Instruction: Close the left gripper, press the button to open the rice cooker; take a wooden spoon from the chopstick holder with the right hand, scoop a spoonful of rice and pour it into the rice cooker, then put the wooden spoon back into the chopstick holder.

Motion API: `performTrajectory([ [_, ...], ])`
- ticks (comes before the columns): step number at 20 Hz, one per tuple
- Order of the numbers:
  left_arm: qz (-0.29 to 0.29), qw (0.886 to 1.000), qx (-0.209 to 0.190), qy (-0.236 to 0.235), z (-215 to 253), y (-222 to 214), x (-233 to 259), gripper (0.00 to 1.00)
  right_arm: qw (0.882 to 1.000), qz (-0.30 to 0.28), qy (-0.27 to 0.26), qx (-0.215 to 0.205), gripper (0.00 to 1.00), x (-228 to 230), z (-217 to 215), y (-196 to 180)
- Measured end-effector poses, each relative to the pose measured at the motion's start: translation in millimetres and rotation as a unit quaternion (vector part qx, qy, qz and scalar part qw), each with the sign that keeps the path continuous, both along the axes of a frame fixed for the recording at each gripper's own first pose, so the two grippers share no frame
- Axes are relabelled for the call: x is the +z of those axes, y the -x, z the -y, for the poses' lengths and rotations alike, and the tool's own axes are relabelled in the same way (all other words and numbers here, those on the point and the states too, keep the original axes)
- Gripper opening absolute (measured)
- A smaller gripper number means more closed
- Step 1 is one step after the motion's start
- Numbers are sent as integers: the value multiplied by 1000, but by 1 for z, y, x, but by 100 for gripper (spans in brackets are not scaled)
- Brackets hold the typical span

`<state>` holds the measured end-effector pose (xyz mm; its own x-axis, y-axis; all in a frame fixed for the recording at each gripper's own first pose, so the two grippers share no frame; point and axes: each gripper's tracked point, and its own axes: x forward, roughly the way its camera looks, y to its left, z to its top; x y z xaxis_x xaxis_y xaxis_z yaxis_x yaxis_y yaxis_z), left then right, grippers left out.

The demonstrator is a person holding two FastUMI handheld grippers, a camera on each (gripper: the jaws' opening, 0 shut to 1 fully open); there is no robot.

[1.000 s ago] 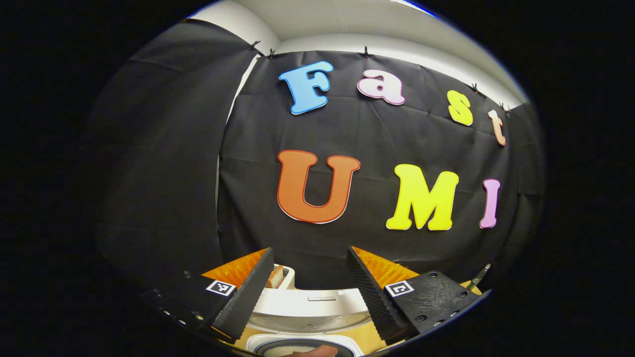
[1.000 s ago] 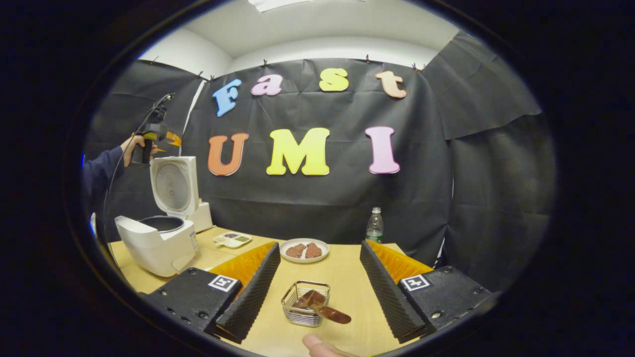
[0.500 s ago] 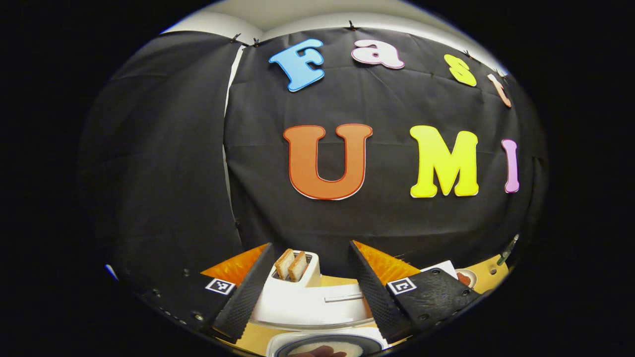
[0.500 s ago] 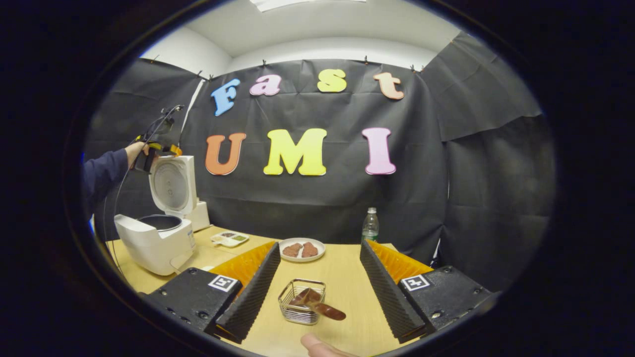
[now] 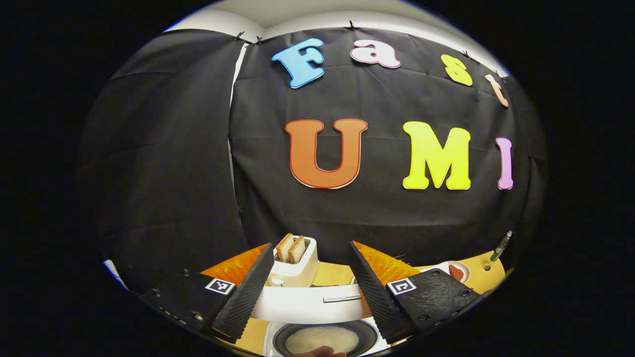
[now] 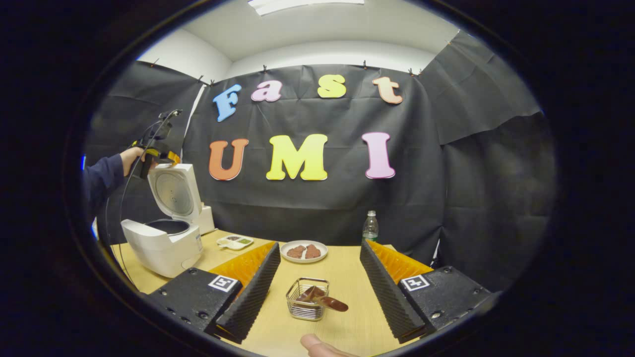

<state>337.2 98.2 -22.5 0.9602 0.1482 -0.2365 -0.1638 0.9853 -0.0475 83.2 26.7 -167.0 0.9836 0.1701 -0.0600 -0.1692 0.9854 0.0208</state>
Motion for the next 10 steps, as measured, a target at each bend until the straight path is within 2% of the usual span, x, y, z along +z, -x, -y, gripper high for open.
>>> performTrajectory([
  [10, -45, 998, -30, 16, 33, 75, -65, 95, 1000, 1, -10, 6, 100, 15, -1, 33],
])
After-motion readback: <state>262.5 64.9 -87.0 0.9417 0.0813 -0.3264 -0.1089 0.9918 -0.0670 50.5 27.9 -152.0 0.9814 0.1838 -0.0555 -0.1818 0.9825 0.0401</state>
